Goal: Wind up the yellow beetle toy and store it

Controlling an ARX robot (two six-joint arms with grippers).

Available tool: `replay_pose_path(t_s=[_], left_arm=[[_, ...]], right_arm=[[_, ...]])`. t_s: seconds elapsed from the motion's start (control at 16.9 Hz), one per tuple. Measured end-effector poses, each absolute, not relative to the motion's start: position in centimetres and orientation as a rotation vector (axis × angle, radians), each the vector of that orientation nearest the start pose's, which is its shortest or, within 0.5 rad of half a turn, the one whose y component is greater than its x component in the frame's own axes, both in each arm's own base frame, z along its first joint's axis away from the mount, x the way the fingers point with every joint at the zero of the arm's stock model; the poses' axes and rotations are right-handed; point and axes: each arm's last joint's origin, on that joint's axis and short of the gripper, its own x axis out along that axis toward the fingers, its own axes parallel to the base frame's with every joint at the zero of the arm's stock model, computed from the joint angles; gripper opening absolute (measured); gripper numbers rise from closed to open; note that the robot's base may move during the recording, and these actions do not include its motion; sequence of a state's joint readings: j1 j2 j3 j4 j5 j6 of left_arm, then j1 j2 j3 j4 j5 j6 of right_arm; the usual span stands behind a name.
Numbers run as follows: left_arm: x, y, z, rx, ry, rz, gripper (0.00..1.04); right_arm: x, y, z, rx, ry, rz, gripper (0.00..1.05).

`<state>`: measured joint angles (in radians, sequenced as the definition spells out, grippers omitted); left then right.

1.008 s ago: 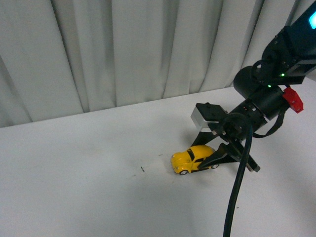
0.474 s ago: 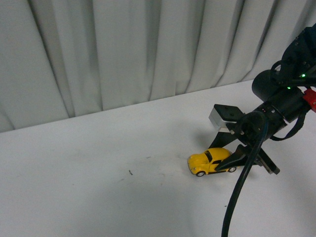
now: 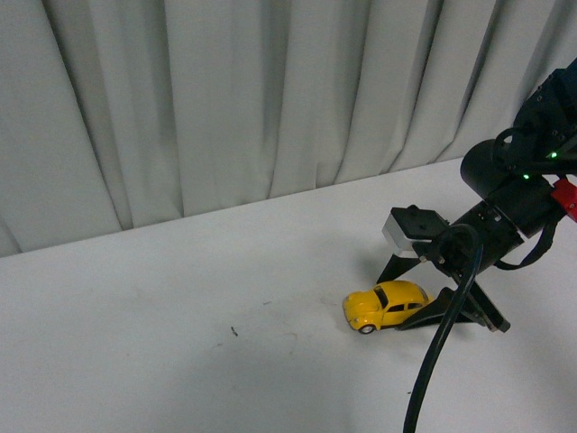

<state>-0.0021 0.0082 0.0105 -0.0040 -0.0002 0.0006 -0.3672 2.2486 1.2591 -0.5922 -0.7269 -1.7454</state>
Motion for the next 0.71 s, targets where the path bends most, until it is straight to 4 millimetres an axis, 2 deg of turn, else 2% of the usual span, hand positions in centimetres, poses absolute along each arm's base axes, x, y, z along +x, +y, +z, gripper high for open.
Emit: replay_pose_path(t_s=[0.18,0.24,0.71], left_arm=[[9.76,-0.02,16.61,0.001,0.002,-0.002,0.98],[9.76,-0.02,16.61,0.001,0.002,-0.002,0.98],[9.76,-0.02,16.61,0.001,0.002,-0.002,0.98]], right_arm=[[35.08,-11.40,4.69,-0.643,0.642,1.202,1.00],[35.09,-11.41,4.69,-0.644,0.641,1.201,0.98],[35.24,-11.11,4.84,-0.659,0.615,1.200,0.98]])
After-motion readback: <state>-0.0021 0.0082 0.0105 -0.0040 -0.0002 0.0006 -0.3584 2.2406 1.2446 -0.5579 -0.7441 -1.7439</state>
